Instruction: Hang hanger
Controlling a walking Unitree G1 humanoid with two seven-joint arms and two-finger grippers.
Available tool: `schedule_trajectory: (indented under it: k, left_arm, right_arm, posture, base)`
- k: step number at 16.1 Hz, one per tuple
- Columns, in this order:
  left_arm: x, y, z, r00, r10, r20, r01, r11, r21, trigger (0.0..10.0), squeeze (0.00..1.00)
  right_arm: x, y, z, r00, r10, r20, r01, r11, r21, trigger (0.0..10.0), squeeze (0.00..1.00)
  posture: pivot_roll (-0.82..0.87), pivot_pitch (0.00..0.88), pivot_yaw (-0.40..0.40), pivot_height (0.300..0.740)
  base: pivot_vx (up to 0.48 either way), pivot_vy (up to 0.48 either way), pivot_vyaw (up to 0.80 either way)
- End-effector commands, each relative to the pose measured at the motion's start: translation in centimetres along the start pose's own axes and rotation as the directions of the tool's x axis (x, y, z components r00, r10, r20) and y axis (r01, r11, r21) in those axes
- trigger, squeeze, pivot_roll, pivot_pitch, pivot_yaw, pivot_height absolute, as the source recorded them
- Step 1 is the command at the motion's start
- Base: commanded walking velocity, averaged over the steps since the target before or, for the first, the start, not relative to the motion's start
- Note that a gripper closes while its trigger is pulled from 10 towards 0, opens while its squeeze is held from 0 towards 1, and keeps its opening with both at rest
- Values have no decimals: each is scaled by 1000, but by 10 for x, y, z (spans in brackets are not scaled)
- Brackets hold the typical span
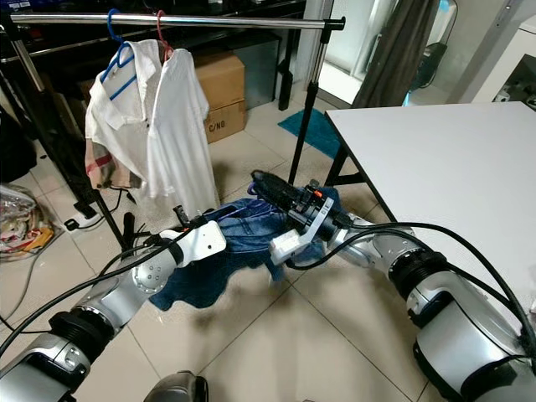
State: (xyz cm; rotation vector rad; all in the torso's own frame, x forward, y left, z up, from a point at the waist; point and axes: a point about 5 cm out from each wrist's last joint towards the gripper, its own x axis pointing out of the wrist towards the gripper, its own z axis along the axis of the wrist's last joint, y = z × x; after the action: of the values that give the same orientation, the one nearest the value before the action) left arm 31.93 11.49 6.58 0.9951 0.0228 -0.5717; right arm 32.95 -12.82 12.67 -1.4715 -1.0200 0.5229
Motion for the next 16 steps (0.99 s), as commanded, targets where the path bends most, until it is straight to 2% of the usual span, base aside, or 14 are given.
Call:
schedule_trajectory:
  k: [1, 2, 3, 4, 5, 7, 9, 11, 14, 16]
  left_arm:
    - [4, 4, 12, 998, 8, 57, -9, 1000, 19, 0, 0]
    - [4, 3, 11, 998, 7, 55, -8, 1000, 19, 0, 0]
    - [3, 2, 10, 999, 6, 52, -7, 1000, 16, 0, 0]
    - [2, -1, 9, 999, 4, 44, -4, 1000, -4, 0, 0]
    - [2, -2, 8, 999, 4, 42, -4, 1000, -13, 0, 0]
    - [1, -4, 6, 999, 7, 35, -6, 1000, -30, 0, 0]
    - [1, -3, 4, 999, 23, 25, -22, 999, -45, 0, 0]
    - [1, -3, 3, 999, 27, 21, -26, 998, -49, 0, 0]
    - [1, -5, 3, 1000, 21, 20, -20, 999, -49, 0, 0]
    - [1, -5, 3, 1000, 17, 21, -16, 999, -47, 0, 0]
  right_arm:
    - [-1, -1, -8, 999, 28, -45, -29, 1000, -13, 10000, 984]
    - [-5, 1, -9, 997, 42, -69, -40, 999, 20, 10000, 976]
    - [-9, 3, -10, 994, 67, -89, -62, 996, 65, 10000, 212]
    - [-14, 1, -10, 993, 50, -110, -34, 988, 149, 10000, 0]
    - [-15, 2, -9, 993, 56, -108, -37, 984, 176, 10000, 0]
    - [-25, 14, -3, 984, 148, -100, -118, 958, 260, 10000, 0]
    - [-42, 25, -4, 958, 250, -141, -195, 928, 318, 10000, 0]
    - [-50, 25, -5, 954, 262, -145, -209, 929, 307, 10000, 0]
    - [-51, 19, -13, 955, 234, -183, -172, 938, 301, 10000, 0]
    - [-54, 20, -15, 942, 281, -185, -207, 918, 338, 10000, 0]
  posture:
    - [246, 0, -32, 740]
    - [246, 0, -32, 740]
    - [246, 0, -32, 740]
    - [245, 0, -35, 740]
    - [244, 0, -35, 740]
    - [244, 0, -35, 740]
    - [243, 0, -37, 740]
    - [241, 0, -37, 740]
    - [236, 0, -34, 740]
    - [236, 0, -33, 740]
  base:
    - [0, 0, 0]
    - [0, 0, 0]
    - [0, 0, 0]
    - [0, 0, 0]
    - [0, 0, 0]
    - [0, 0, 0]
    - [0, 0, 0]
    - [0, 0, 0]
    - [0, 0, 0]
    - [0, 0, 0]
